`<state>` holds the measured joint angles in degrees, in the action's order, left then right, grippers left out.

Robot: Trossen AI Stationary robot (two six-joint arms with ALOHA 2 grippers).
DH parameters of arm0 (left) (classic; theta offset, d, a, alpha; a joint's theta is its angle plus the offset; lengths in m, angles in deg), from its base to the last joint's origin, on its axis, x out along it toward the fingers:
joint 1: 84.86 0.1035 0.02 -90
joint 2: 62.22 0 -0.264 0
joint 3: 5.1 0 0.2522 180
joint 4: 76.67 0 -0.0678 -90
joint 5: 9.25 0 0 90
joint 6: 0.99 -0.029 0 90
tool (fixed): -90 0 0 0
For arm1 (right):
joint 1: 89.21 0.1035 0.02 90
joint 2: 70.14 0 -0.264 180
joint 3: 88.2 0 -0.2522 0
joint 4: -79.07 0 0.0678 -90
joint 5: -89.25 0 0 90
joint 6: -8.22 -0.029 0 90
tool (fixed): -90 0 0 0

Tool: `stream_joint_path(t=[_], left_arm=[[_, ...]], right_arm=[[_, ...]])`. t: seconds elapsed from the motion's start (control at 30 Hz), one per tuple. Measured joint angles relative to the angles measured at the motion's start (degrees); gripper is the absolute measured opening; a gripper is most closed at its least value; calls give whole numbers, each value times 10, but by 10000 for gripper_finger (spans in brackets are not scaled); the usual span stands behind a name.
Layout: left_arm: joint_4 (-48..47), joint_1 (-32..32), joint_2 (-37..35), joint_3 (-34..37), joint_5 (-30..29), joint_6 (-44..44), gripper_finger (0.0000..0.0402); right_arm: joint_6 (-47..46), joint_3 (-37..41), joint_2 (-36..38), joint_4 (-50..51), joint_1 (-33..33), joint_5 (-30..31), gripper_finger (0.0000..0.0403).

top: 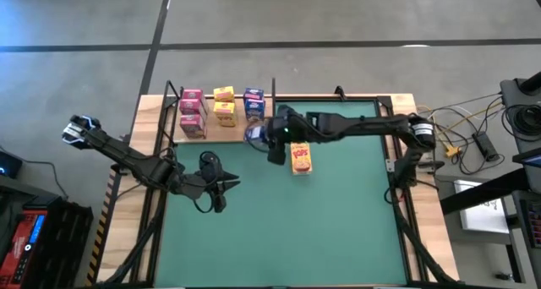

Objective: Stack cereal on shelf
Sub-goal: Put the blue cereal box on the shelf aligned with the blue cereal boxes

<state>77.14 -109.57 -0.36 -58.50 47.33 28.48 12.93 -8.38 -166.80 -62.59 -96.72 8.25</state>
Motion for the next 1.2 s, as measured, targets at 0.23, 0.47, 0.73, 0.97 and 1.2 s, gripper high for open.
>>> stream_joint_path(t=[0.23, 0.47, 0.73, 0.97, 1.2], left_arm=[[-21, 0, -6, 0, 0, 0, 57], [-37, 0, -11, 0, 0, 0, 57], [-60, 0, -20, 0, 0, 12, 57], [-72, 0, -24, 0, 0, 13, 57], [-85, 0, -26, 0, 0, 14, 57]], right_arm=[[45, -55, -44, 10, -41, -4, 178], [54, -121, -98, 56, -55, -4, 178], [67, -220, -170, 162, -56, 0, 178], [74, -309, -234, 229, -55, 1, 178], [84, -325, -245, 230, -58, 0, 178]])
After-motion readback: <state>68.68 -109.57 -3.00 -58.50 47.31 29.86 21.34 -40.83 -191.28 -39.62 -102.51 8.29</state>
